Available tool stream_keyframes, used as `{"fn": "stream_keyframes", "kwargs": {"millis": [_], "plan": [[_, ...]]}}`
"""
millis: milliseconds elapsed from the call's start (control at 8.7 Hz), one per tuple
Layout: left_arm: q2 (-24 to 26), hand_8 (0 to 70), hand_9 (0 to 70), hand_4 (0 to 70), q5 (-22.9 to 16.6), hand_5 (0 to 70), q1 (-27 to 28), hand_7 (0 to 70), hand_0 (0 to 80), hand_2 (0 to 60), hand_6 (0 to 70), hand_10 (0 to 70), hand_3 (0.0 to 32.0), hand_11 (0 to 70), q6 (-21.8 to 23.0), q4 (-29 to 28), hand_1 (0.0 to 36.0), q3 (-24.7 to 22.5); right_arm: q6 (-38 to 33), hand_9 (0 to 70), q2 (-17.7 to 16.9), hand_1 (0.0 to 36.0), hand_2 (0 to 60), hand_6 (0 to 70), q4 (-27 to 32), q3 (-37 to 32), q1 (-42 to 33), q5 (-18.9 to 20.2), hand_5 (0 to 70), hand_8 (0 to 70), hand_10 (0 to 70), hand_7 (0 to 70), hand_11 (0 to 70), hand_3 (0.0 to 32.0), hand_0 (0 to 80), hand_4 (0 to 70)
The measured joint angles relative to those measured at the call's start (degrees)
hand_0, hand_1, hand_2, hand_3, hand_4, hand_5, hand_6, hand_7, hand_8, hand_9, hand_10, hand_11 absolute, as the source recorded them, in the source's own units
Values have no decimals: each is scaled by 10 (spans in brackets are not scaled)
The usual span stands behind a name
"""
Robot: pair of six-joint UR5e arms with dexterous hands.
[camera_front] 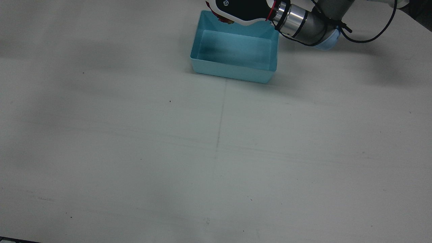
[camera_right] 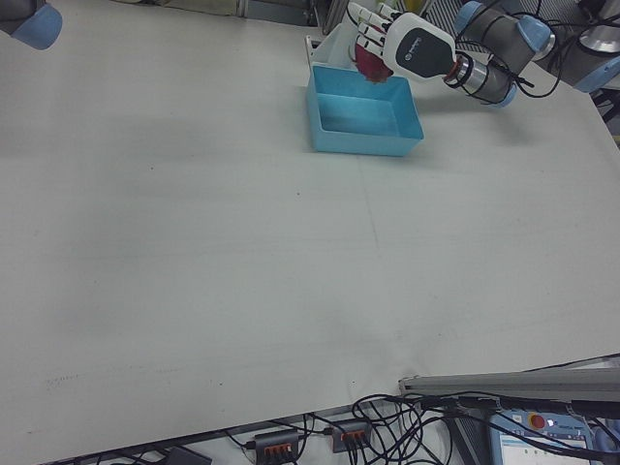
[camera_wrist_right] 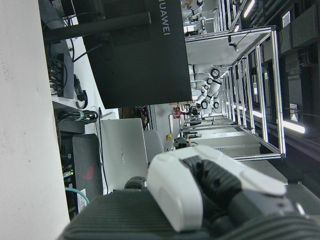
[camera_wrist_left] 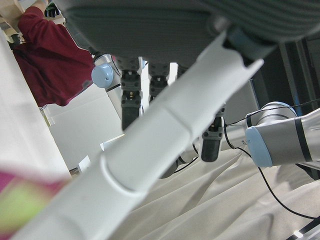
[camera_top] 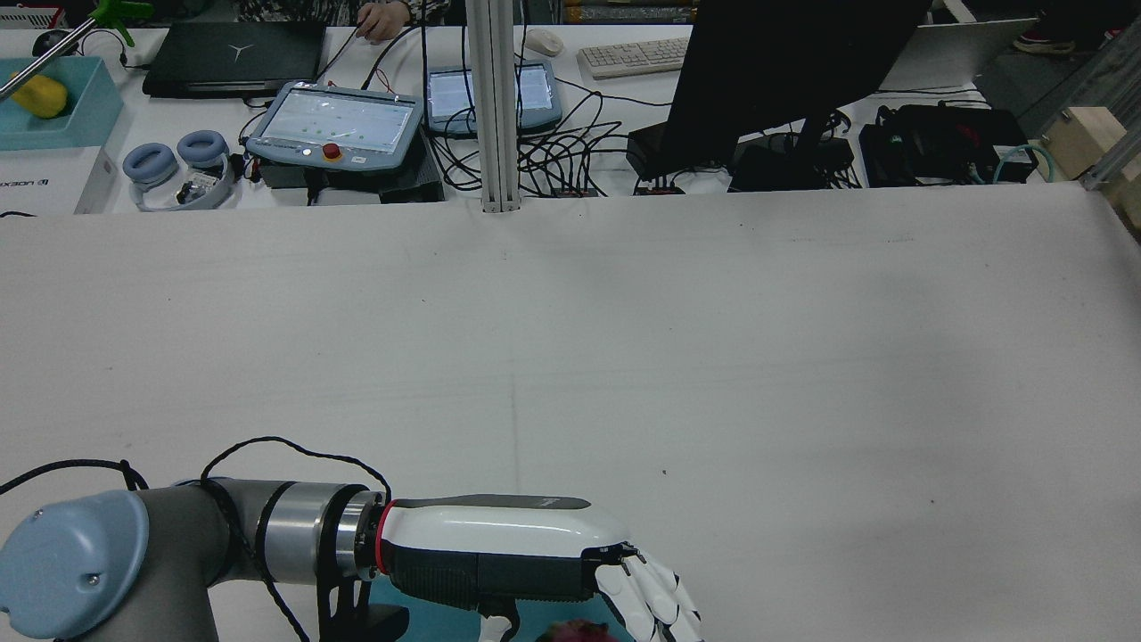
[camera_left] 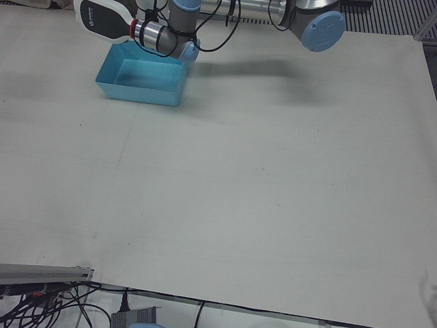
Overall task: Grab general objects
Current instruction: 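Lift the dragon fruit and carry it toward the blue tray, then lower the fruit into the tray and open the left hand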
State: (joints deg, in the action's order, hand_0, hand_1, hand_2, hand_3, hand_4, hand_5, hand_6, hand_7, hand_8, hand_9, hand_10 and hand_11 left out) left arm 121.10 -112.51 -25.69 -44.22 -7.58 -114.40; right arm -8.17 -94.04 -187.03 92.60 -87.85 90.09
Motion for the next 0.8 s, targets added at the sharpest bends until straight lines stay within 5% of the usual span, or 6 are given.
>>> {"fn": "stream_keyframes", "kwargs": {"millis": [345, 575, 805], "plan": [[0, 95, 156, 237, 0, 700, 1, 700, 800, 600, 527, 329, 0, 518, 2, -7, 360, -2, 0, 0, 0, 0, 0, 0, 0, 0, 0, 0, 0, 0, 0, 0, 0, 0, 0, 0], [-1, 134, 186, 379, 0, 700, 0, 700, 800, 600, 700, 403, 0, 609, 3, -7, 360, -3, 0, 0, 0, 0, 0, 0, 0, 0, 0, 0, 0, 0, 0, 0, 0, 0, 0, 0], [-14, 146, 186, 427, 1, 700, -15, 700, 800, 600, 700, 399, 0, 601, 4, 5, 360, 1, 0, 0, 0, 0, 0, 0, 0, 0, 0, 0, 0, 0, 0, 0, 0, 0, 0, 0]]}}
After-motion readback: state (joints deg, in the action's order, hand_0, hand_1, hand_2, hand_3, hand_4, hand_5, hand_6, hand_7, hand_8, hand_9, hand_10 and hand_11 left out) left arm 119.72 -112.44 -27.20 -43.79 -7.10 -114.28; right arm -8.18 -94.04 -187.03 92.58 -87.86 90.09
